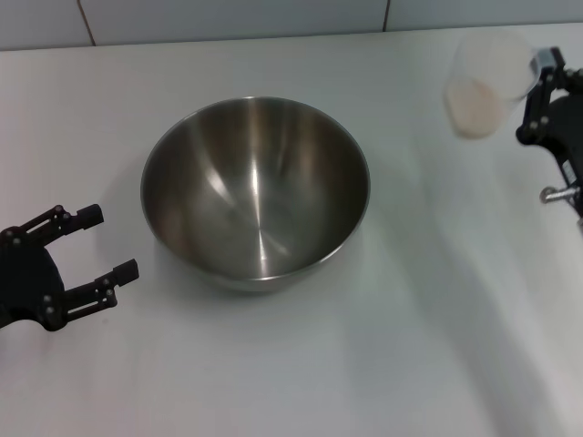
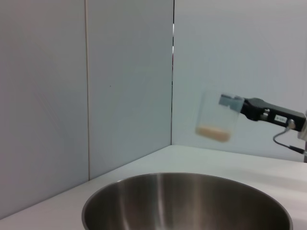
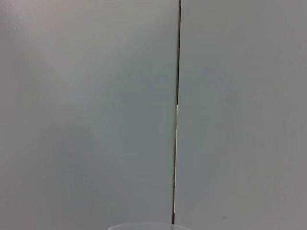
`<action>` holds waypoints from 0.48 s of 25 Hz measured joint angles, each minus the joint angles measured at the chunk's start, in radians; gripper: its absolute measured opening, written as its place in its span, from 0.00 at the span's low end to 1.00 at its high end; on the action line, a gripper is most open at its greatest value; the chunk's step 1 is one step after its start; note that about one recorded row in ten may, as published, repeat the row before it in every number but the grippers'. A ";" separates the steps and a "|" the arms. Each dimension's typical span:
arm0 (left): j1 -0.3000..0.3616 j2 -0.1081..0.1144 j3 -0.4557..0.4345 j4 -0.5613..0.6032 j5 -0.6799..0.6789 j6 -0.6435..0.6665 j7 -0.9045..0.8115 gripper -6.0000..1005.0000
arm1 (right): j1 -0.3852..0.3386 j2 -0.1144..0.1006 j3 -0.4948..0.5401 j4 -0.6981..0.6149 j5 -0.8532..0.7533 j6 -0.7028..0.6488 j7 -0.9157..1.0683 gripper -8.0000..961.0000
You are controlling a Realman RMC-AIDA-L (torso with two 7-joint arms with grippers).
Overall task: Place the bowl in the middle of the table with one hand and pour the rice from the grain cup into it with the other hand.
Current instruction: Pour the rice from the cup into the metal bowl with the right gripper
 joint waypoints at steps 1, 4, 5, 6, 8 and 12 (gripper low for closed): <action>0.000 0.000 0.000 0.000 0.000 0.000 0.000 0.81 | 0.008 0.000 0.000 -0.018 0.000 0.000 0.018 0.03; -0.001 0.000 0.000 0.000 0.000 -0.001 0.001 0.81 | 0.026 0.000 0.000 -0.042 0.000 0.003 0.030 0.03; -0.001 0.000 0.000 0.000 0.000 -0.001 0.001 0.81 | 0.030 0.000 -0.001 -0.045 0.000 0.007 0.030 0.03; -0.001 0.000 0.000 0.000 0.000 -0.001 0.001 0.81 | 0.033 0.000 -0.002 -0.047 0.000 0.008 0.030 0.03; -0.001 -0.002 0.000 0.000 0.000 -0.001 0.000 0.81 | 0.037 0.000 -0.004 -0.049 0.000 0.009 0.030 0.03; 0.000 -0.006 -0.002 0.000 0.000 -0.001 0.000 0.81 | 0.045 0.000 -0.007 -0.060 0.000 0.010 0.039 0.03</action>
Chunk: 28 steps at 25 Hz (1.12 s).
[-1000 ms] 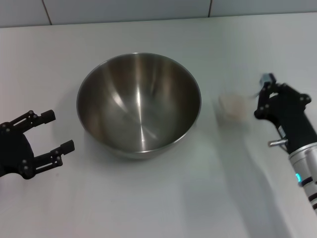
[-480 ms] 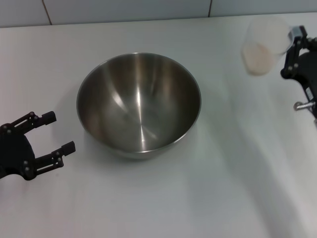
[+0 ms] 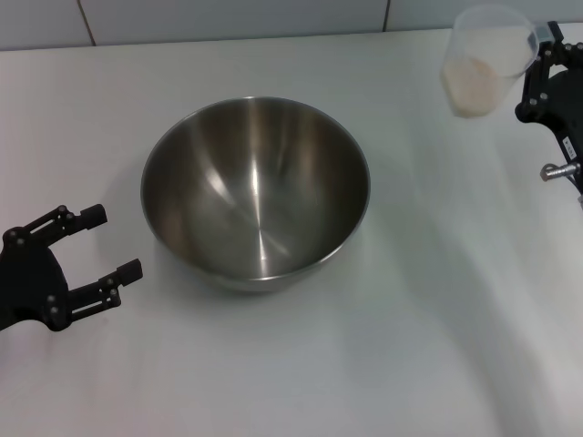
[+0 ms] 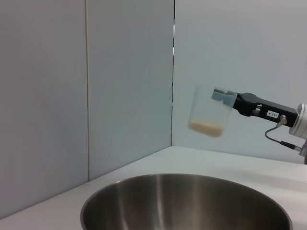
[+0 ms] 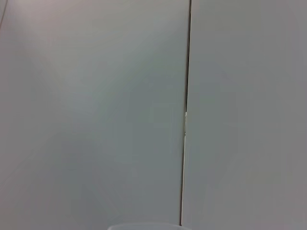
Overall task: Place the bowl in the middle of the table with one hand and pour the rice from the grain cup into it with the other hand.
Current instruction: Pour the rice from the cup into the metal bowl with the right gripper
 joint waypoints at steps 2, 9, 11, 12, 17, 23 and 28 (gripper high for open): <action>0.000 -0.002 -0.001 0.000 0.000 0.000 0.000 0.81 | 0.006 0.000 -0.002 -0.009 0.000 0.000 0.015 0.03; -0.001 -0.003 -0.005 0.000 0.000 0.000 -0.001 0.81 | 0.062 0.000 -0.092 -0.109 -0.060 0.006 0.196 0.03; -0.001 -0.004 -0.004 0.000 0.000 0.000 -0.001 0.81 | 0.091 0.000 -0.119 -0.153 -0.112 0.018 0.286 0.03; -0.001 -0.004 -0.004 0.000 0.000 0.001 -0.001 0.81 | 0.119 0.000 -0.138 -0.193 -0.167 0.039 0.376 0.03; 0.000 -0.006 -0.002 0.000 0.000 0.003 -0.001 0.81 | 0.198 0.000 -0.209 -0.263 -0.292 0.103 0.551 0.03; 0.002 -0.007 0.001 0.000 0.000 0.006 -0.001 0.81 | 0.267 0.000 -0.364 -0.294 -0.326 0.135 0.671 0.03; 0.009 -0.008 -0.004 0.000 0.000 0.007 0.001 0.81 | 0.305 0.000 -0.487 -0.328 -0.327 0.142 0.760 0.03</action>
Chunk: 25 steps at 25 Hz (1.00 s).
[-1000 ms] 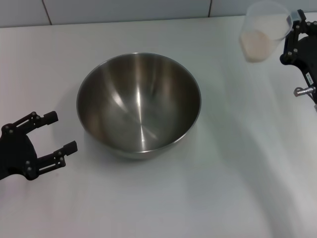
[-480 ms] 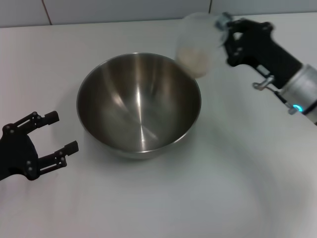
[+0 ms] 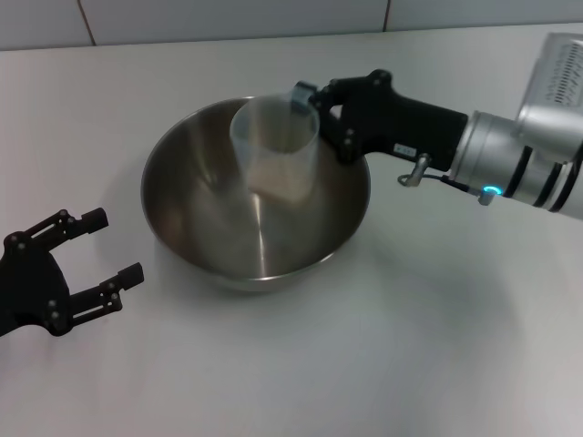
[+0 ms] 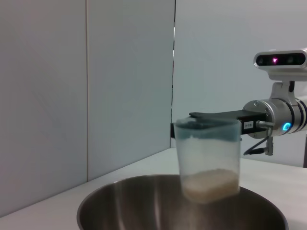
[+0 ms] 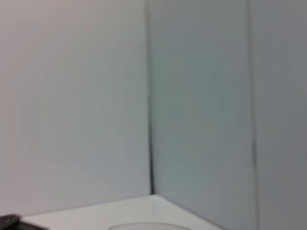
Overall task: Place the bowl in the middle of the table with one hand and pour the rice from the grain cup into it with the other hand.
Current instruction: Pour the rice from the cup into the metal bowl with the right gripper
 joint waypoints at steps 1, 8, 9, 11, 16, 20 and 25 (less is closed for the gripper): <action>0.001 0.000 -0.001 0.000 0.000 0.000 0.000 0.81 | 0.006 0.000 -0.021 -0.008 0.000 0.000 0.012 0.03; 0.003 0.000 -0.003 0.000 0.000 0.000 0.000 0.81 | 0.017 0.001 -0.041 -0.031 -0.001 0.001 0.025 0.03; 0.003 0.000 -0.003 0.000 0.000 0.000 0.000 0.81 | 0.017 0.001 -0.041 -0.037 -0.001 0.001 0.026 0.03; 0.003 0.000 -0.003 0.000 0.000 0.000 0.000 0.81 | 0.017 0.001 -0.043 -0.041 -0.002 0.002 0.026 0.03; 0.000 -0.003 -0.004 0.000 0.000 -0.002 0.000 0.81 | 0.025 0.004 -0.087 -0.084 0.001 0.061 -0.022 0.03; 0.001 -0.006 -0.004 0.000 -0.005 -0.005 0.000 0.81 | 0.035 0.005 -0.103 -0.114 0.004 0.088 -0.155 0.03; 0.000 -0.009 -0.005 0.000 -0.005 -0.010 0.000 0.81 | 0.039 0.005 -0.105 -0.164 0.004 0.083 -0.331 0.03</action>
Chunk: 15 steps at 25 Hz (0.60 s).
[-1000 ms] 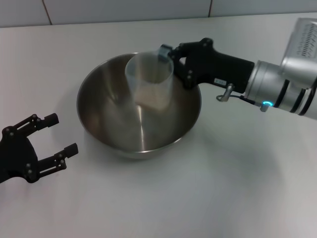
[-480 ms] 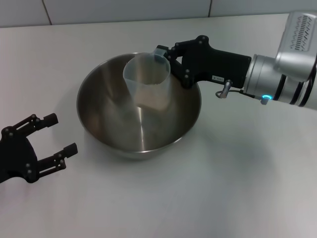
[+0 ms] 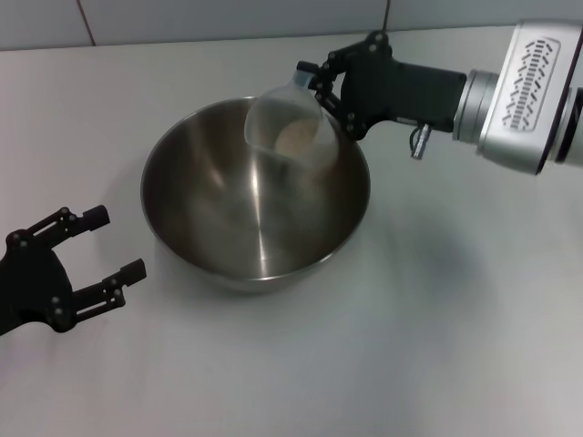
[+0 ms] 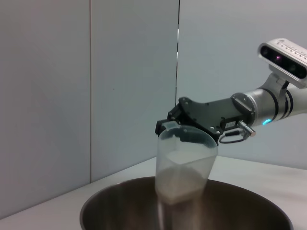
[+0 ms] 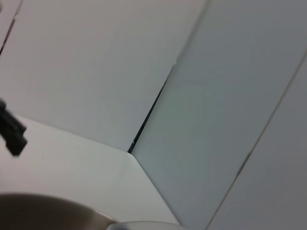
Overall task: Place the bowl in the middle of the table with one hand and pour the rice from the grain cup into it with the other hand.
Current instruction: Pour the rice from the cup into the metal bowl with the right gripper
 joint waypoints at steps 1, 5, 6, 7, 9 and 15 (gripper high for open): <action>-0.001 0.000 0.000 0.000 0.000 -0.003 0.000 0.81 | 0.002 0.000 -0.001 -0.005 0.000 -0.002 -0.038 0.03; -0.003 -0.002 0.000 0.000 -0.001 -0.006 0.000 0.81 | 0.009 0.002 -0.007 -0.015 0.001 -0.004 -0.193 0.03; -0.003 -0.003 0.000 0.000 -0.001 -0.006 -0.001 0.81 | 0.010 0.003 -0.011 -0.015 0.001 -0.004 -0.228 0.03; -0.003 -0.005 -0.001 0.000 -0.001 -0.006 -0.001 0.81 | 0.012 0.004 -0.017 -0.014 0.002 0.000 -0.271 0.03; -0.004 -0.007 -0.001 0.000 -0.002 -0.006 -0.001 0.81 | 0.018 0.008 -0.025 0.009 0.014 0.008 -0.404 0.03; -0.004 -0.013 -0.013 0.000 -0.003 -0.006 -0.001 0.81 | 0.024 0.009 -0.027 0.084 0.102 0.012 -0.750 0.03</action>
